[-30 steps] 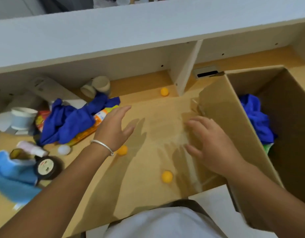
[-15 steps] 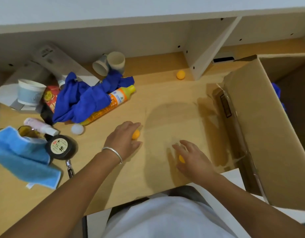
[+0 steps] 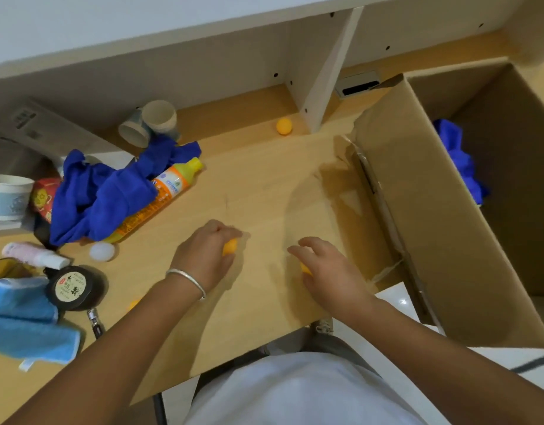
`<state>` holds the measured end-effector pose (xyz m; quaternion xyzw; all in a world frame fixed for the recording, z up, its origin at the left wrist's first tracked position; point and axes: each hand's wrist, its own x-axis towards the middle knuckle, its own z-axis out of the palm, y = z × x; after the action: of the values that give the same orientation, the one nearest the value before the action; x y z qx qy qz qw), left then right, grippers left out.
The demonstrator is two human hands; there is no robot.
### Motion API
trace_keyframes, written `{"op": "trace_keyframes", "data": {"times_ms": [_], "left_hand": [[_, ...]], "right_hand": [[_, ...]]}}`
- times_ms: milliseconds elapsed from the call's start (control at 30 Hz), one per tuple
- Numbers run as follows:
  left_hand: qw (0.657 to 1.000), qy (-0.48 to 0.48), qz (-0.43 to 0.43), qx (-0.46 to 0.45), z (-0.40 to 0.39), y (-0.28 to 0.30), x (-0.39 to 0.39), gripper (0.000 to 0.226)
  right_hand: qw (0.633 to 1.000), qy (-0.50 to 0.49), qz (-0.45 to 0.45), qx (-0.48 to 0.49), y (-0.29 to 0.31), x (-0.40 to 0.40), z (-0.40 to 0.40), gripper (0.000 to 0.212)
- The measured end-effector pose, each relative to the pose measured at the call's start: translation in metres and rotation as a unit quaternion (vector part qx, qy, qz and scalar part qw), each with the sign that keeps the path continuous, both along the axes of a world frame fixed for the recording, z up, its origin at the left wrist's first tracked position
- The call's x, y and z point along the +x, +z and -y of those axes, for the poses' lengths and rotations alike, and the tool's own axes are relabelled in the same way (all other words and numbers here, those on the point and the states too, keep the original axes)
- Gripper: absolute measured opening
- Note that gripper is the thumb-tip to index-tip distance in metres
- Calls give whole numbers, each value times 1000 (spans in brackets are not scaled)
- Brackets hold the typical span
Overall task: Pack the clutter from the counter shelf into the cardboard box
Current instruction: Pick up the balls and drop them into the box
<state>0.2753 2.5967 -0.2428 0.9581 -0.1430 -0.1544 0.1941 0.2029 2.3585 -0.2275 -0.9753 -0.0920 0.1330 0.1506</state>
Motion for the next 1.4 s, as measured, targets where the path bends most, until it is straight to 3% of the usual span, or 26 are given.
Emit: {"op": "trace_keyframes", "data": {"times_ms": [133, 367, 500, 833, 1067, 1400], "left_hand": [[990, -39, 126, -46, 53, 73, 20, 48], [960, -108, 225, -126, 170, 164, 33, 44], [951, -143, 244, -124, 231, 182, 35, 43], [957, -181, 207, -89, 329, 174, 33, 45], [967, -147, 195, -75, 309, 163, 34, 47], [982, -3, 182, -49, 163, 140, 16, 46]], "right_hand": [[992, -29, 92, 76, 69, -1, 36, 53], [967, -121, 187, 126, 156, -5, 145, 51], [954, -151, 225, 129, 166, -7, 202, 44], [953, -172, 206, 143, 143, -18, 286, 42], [960, -159, 180, 141, 135, -11, 289, 42], [979, -65, 128, 146, 151, 29, 179, 43]]}}
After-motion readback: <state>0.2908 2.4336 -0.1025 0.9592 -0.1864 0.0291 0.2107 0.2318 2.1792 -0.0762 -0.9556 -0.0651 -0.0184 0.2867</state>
